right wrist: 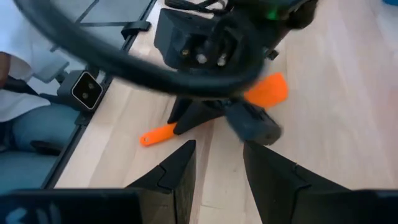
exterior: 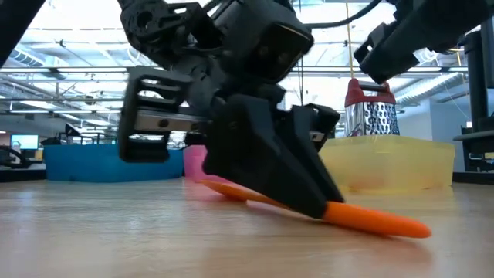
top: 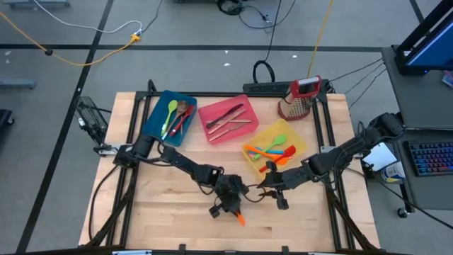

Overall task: Pick & Place Kitchen Items
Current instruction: Put the orange spatula into the yellow bin

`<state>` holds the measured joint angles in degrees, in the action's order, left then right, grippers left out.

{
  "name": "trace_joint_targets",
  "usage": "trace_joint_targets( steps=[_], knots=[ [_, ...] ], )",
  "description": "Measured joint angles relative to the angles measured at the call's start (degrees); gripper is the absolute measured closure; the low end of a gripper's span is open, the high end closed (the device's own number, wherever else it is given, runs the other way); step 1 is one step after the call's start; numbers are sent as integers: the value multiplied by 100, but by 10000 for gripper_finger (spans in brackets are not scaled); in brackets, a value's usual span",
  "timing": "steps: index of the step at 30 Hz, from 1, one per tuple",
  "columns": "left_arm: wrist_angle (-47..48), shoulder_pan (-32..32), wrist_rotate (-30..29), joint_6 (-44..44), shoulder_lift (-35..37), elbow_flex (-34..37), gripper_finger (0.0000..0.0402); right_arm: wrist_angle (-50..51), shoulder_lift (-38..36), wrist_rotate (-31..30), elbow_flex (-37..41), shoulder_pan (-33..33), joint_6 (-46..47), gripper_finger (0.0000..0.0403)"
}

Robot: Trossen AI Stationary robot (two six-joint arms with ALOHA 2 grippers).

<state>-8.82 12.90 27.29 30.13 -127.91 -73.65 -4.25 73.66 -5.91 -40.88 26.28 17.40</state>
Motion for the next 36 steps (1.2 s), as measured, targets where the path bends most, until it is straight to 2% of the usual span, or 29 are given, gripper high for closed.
trace_joint_targets(
  steps=[4, 8, 13, 15, 19, 24, 29, 36],
  knots=[
    [-449, -61, -47, -364, -14, 4, 333, -21, 268, 44, 2, 178, 485, 275],
    [-642, -86, -210, -597, -27, 4, 340, -367, 691, 313, 2, 406, 1080, 275],
    [-785, -98, -602, -806, -23, 2, 354, -1510, 1532, 292, 4, 654, 1114, 275],
    [-815, -110, -738, -959, -23, 0, 353, -1950, 1851, 83, 0, 721, 902, 275],
    [-844, -137, -936, -1324, -25, -7, 349, -2110, 2207, -364, 2, 888, 734, 275],
    [-901, -144, -1176, -1584, -30, -7, 347, -1874, 2272, -1079, 2, 1192, 735, 275],
    [-926, -146, -1313, -1750, -30, -7, 347, -1484, 2274, -1796, 2, 1327, 1275, 275],
    [-947, -144, -1328, -1871, -30, -7, 346, -1300, 2276, -1821, 2, 1323, 1937, 275]
  ],
)
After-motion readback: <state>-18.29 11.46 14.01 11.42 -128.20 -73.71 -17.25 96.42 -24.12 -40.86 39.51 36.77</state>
